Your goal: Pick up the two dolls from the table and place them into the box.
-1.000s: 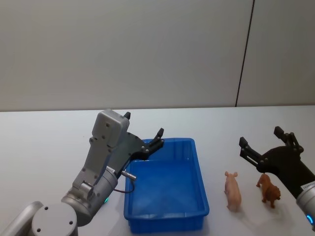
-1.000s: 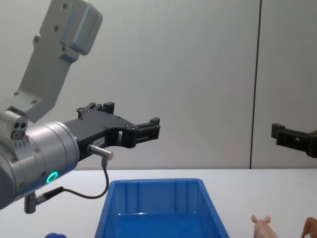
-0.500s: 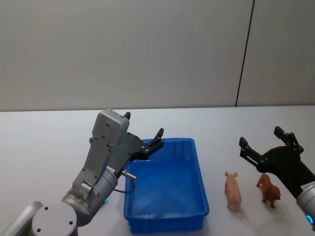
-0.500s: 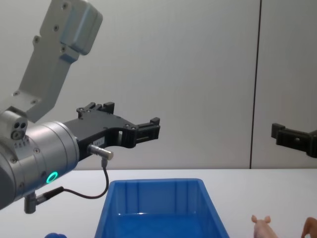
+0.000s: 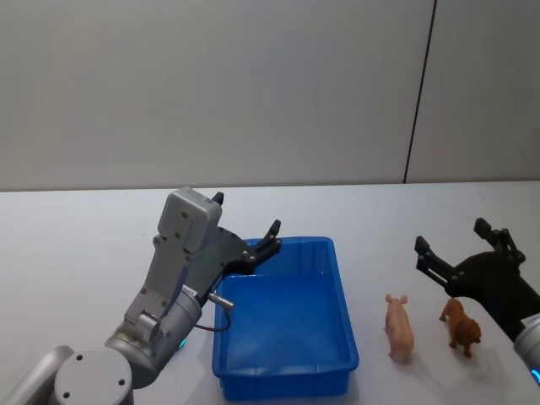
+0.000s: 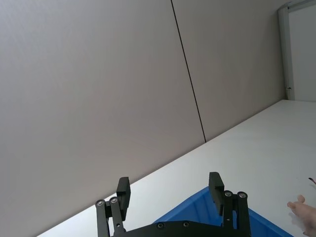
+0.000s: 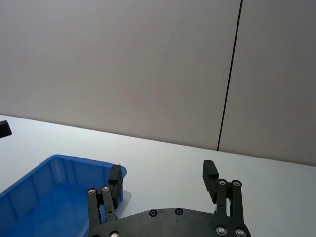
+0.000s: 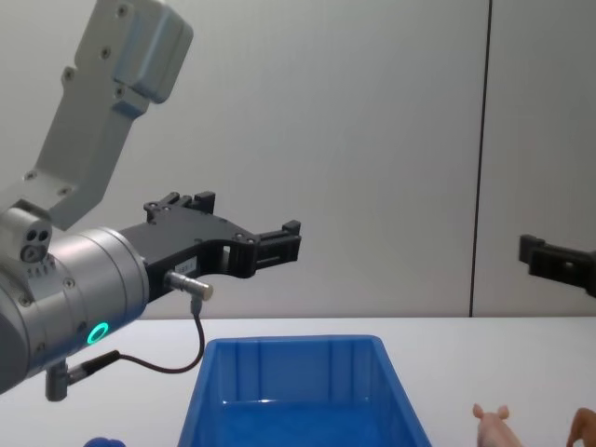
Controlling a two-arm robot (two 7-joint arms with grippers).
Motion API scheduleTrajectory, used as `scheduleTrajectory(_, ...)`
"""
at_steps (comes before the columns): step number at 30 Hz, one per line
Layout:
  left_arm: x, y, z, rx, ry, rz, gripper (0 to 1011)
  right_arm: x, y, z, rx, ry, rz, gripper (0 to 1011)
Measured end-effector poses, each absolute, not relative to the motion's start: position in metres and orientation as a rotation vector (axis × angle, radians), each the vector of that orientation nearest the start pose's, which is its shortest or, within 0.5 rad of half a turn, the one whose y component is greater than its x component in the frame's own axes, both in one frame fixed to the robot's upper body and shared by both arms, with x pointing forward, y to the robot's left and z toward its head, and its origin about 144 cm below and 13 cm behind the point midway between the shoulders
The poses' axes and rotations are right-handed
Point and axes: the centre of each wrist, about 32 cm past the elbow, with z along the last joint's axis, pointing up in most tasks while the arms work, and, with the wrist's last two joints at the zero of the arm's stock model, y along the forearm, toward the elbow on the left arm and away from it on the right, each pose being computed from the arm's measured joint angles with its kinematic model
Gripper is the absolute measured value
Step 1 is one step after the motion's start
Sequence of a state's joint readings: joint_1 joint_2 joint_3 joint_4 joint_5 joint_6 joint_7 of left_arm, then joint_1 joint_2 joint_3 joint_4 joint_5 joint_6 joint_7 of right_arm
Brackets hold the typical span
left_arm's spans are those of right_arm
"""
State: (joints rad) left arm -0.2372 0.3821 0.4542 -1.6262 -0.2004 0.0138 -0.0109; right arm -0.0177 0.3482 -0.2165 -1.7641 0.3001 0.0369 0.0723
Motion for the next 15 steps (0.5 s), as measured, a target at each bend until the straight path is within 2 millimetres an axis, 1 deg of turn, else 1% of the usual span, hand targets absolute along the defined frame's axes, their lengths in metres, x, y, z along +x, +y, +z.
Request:
scheduleTrajectory(7,0.492,0.198,1.204,0.061,-0.268,1.124,1002,0.441,-0.257,1.186,-0.004,-0.035,-1.234,1001)
scheduleTrajectory(15,0.492,0.198,1.204,0.061,-0.268,1.124,1001,0.432,-0.273,1.183,-0.057,0.028,-1.228,1001)
